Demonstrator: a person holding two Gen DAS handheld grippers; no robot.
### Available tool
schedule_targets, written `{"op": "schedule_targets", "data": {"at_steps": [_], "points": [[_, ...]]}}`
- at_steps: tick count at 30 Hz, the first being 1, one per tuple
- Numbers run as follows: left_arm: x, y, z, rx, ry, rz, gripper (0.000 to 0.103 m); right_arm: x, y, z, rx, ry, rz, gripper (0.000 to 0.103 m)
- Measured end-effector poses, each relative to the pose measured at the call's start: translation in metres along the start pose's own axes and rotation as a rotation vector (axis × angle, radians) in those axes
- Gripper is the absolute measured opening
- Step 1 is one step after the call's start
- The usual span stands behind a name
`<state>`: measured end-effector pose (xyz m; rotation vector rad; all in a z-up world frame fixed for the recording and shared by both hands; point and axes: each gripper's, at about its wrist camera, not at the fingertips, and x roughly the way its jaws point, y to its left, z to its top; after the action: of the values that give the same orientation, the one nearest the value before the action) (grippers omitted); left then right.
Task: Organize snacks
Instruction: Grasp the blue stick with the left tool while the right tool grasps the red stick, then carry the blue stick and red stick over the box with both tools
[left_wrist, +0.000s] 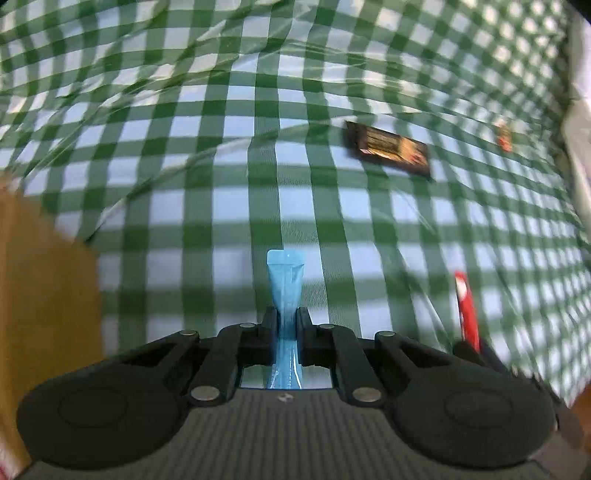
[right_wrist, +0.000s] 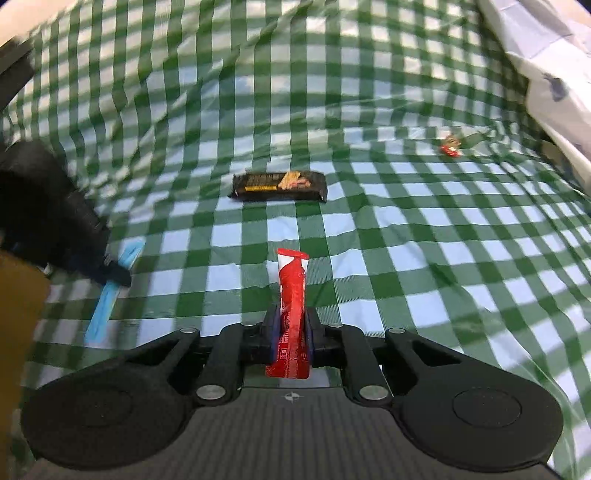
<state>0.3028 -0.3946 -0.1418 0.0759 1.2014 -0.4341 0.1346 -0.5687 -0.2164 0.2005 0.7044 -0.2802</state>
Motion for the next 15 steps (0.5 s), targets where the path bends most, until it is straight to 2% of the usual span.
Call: {"op": "schedule_targets", "data": {"at_steps": [5,8,15], "points": [[-0.083,0.012,-0.062,0.069,-0.052,-0.091,0.011,-0.069,0.018,-0.008,0.043,-0.048,0.044,0.014],[-0.130,0.026,-0.101,0.089,-0.087,-0.111,0.011,-0.115,0.041,-0.017,0.030,-0.058,0.101,0.014],[-0.208,0.080,-0.177,0.073,-0.169,-0.057,0.011,-0.205,0.118,-0.033,-0.050,-0.029,0.240,0.014]]}}
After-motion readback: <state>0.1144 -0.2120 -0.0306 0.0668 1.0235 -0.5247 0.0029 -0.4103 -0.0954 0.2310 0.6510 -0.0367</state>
